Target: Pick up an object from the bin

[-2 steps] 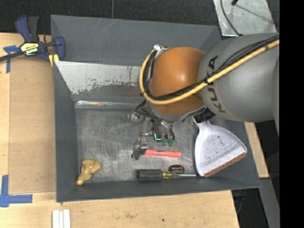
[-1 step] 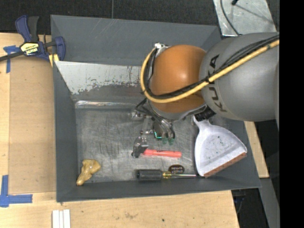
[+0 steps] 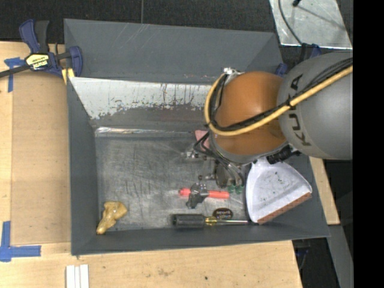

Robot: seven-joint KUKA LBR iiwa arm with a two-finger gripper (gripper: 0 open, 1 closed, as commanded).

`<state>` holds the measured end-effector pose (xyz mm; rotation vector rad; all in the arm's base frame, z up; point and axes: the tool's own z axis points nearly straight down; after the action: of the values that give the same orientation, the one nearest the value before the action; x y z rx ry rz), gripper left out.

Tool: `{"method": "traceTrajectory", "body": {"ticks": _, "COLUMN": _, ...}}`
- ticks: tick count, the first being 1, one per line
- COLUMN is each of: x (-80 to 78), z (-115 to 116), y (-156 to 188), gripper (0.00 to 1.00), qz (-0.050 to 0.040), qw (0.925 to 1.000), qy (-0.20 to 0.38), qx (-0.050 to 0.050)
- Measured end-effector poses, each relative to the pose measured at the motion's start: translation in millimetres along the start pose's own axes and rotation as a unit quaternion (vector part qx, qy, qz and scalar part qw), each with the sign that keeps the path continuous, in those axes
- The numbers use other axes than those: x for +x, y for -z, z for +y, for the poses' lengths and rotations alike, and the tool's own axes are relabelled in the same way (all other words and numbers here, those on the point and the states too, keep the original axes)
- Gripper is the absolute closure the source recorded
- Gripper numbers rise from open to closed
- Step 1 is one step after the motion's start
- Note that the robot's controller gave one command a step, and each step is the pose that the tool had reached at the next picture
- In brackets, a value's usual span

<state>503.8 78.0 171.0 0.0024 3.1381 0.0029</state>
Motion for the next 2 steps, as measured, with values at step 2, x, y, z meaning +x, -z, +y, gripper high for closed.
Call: {"method": "traceTrajectory", "body": {"ticks": 2, "x": 17.5, "z": -48.4, "y": -16.3, "gripper": 1.00, "qz": 0.0011, "qw": 0.9970, "qy": 0.077, "qx": 0.001}}
